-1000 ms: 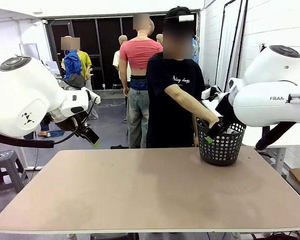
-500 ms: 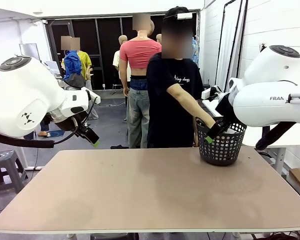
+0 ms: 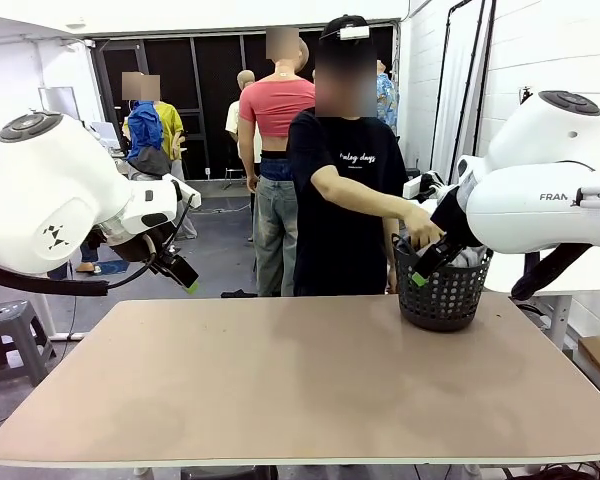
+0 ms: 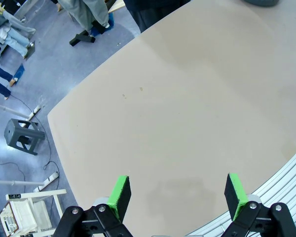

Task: Fold the training pants.
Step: Grab both ends of the Training pants handed by a person.

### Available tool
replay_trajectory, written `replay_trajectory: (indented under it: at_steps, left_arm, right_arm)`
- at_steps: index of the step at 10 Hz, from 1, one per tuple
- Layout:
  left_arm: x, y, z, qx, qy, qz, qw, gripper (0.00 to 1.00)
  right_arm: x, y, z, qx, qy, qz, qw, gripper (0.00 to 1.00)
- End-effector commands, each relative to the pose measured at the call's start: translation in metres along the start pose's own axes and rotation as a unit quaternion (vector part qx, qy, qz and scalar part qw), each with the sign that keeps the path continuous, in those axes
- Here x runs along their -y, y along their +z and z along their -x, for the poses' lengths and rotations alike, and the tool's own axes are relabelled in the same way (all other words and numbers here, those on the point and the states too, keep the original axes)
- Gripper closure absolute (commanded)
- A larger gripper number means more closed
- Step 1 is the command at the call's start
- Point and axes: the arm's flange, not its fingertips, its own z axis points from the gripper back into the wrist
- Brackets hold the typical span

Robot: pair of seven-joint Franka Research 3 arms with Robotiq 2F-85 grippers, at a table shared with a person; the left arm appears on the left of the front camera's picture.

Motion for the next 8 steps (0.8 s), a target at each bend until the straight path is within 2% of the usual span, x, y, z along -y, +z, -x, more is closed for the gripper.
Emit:
replay_trajectory:
  at_steps: [1, 8]
  left_arm:
    - [0.0002, -0.001, 0.002, 0.002, 0.0, -0.001, 1.0, 0.0]
    - [0.0002, -0.001, 0.002, 0.002, 0.0, -0.001, 1.0, 0.0]
  right_arm:
    - [-0.0004, -0.0017, 0.0009, 0.002, 0.001, 0.0, 1.0, 0.0]
    - [-0.0004, -0.0017, 0.0009, 0.002, 0.001, 0.0, 1.0, 0.0]
